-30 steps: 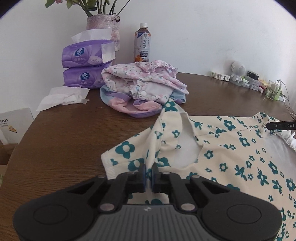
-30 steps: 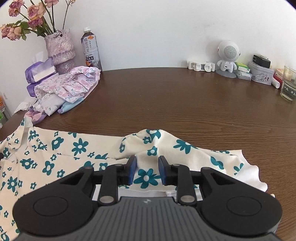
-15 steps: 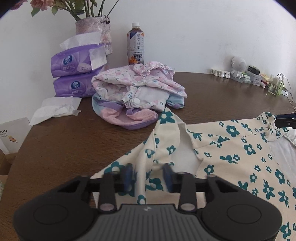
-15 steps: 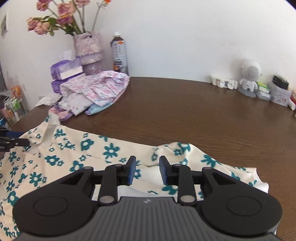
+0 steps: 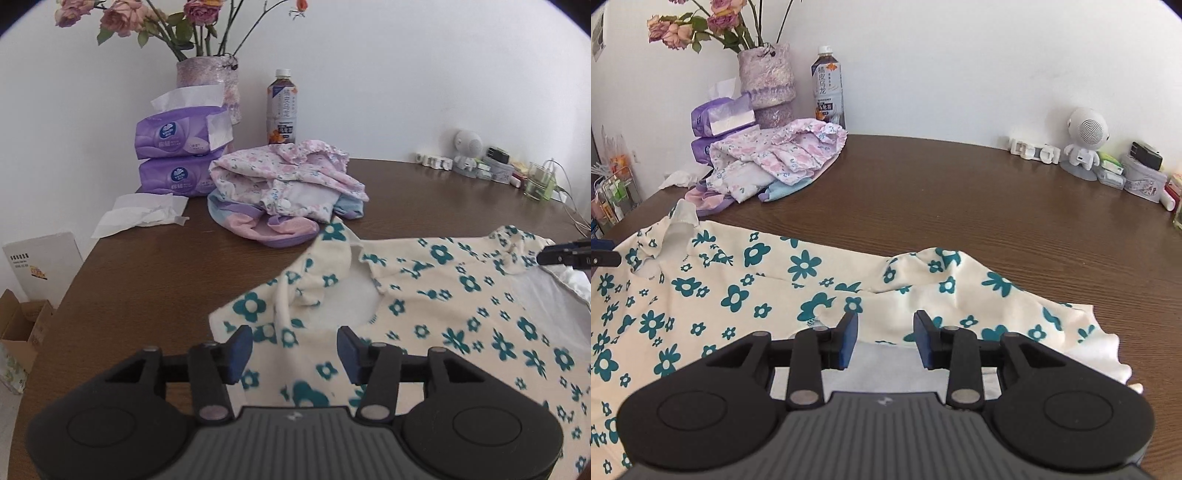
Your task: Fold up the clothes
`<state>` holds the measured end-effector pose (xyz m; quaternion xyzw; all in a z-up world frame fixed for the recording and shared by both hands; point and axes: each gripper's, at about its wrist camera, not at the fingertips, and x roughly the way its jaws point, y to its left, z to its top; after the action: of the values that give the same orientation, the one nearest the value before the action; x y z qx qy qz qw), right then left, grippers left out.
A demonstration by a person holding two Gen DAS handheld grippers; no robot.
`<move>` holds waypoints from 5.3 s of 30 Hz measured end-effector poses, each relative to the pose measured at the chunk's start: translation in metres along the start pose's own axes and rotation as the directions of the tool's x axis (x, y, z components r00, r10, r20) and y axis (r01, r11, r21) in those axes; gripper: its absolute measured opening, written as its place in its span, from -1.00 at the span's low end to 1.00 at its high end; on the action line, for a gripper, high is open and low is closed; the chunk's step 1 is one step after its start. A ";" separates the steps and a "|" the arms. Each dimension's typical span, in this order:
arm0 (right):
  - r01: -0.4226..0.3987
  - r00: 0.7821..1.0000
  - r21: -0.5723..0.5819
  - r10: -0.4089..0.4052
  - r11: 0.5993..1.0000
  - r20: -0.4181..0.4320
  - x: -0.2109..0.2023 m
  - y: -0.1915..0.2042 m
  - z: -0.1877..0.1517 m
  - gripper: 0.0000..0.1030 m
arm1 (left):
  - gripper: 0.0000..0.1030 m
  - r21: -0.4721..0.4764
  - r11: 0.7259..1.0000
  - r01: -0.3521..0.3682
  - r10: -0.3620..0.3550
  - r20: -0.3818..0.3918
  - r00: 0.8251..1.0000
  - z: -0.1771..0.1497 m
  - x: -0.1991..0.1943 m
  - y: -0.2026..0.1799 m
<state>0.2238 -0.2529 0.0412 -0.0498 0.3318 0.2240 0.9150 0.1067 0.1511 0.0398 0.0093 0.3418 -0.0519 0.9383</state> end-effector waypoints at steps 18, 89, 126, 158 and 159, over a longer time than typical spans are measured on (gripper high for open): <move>0.068 0.996 0.128 -0.074 0.989 0.044 -0.080 -0.018 -0.074 -0.27 | -0.94 -0.026 0.996 -0.090 0.089 -0.030 0.996 -0.044 -0.042 -0.009; -0.008 1.000 -0.056 0.007 0.998 -0.017 -0.171 -0.010 -0.161 -0.92 | 0.16 -0.041 0.984 0.174 -0.172 0.052 0.984 -0.101 -0.069 -0.118; 0.126 0.987 0.103 -0.135 0.987 0.089 -0.163 -0.053 -0.156 -0.90 | 0.18 -0.027 0.987 0.160 -0.157 0.090 0.983 -0.110 -0.075 -0.116; 0.234 0.966 0.088 -0.242 0.968 0.088 -0.171 -0.035 -0.178 -0.69 | -0.07 -0.044 0.994 0.103 -0.098 0.098 0.990 -0.109 -0.075 -0.097; 0.230 0.967 0.096 -0.238 0.968 0.088 -0.170 -0.037 -0.178 -0.69 | -0.07 -0.042 0.994 0.100 -0.096 0.099 0.991 -0.109 -0.075 -0.098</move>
<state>0.0209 -0.3928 0.0085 -0.0384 0.2873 0.1021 0.9516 -0.0304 0.0662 0.0058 -0.0318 0.2973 -0.0904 0.9500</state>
